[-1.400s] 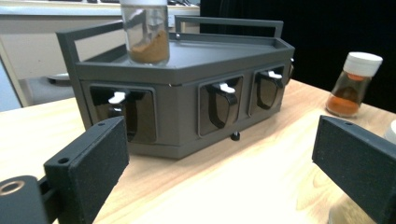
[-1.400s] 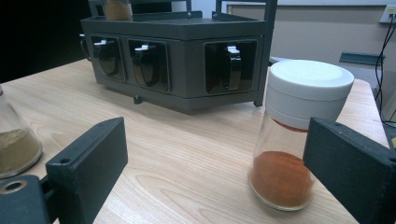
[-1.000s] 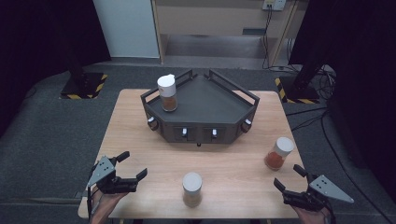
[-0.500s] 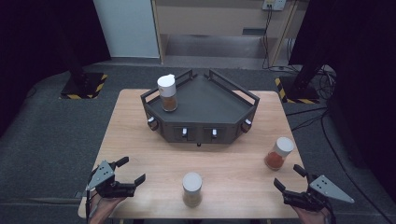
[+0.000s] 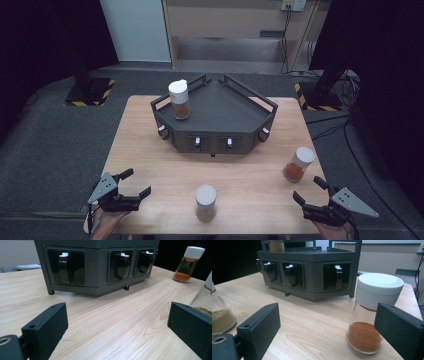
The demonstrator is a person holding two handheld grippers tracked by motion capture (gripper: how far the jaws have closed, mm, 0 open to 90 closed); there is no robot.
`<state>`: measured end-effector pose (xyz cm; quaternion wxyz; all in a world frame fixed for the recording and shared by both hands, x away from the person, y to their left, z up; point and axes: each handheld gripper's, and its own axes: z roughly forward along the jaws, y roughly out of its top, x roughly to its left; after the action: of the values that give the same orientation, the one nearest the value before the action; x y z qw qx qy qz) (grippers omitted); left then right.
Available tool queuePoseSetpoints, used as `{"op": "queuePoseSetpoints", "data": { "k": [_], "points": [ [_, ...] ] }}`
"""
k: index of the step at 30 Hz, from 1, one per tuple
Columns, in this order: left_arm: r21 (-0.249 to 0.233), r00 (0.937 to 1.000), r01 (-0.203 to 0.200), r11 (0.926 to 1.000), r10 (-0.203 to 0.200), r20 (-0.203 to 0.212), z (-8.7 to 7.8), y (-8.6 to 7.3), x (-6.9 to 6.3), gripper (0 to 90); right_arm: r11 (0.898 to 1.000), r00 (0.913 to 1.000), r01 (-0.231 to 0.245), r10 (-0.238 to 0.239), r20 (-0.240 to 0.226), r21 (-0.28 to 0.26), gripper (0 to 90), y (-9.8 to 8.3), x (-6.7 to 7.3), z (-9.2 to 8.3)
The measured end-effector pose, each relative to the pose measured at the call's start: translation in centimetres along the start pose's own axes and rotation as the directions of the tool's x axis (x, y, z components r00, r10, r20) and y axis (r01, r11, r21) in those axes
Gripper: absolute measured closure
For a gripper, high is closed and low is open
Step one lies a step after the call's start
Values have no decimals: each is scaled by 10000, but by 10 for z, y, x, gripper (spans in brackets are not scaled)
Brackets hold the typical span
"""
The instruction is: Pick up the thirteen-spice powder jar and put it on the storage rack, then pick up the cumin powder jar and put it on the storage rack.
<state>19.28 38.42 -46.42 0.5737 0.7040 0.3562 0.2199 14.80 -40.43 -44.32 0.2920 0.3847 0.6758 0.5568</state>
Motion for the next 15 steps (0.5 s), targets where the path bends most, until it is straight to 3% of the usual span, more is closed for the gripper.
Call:
{"op": "queuePoseSetpoints", "data": {
  "k": [15],
  "points": [
    [-15, 9999, 19, 10000, -19, 103, 0, 0, 1, 18, 10000, 10000, -7, 7, 33, 5, 66, 0, 0, 0]
  ]
}}
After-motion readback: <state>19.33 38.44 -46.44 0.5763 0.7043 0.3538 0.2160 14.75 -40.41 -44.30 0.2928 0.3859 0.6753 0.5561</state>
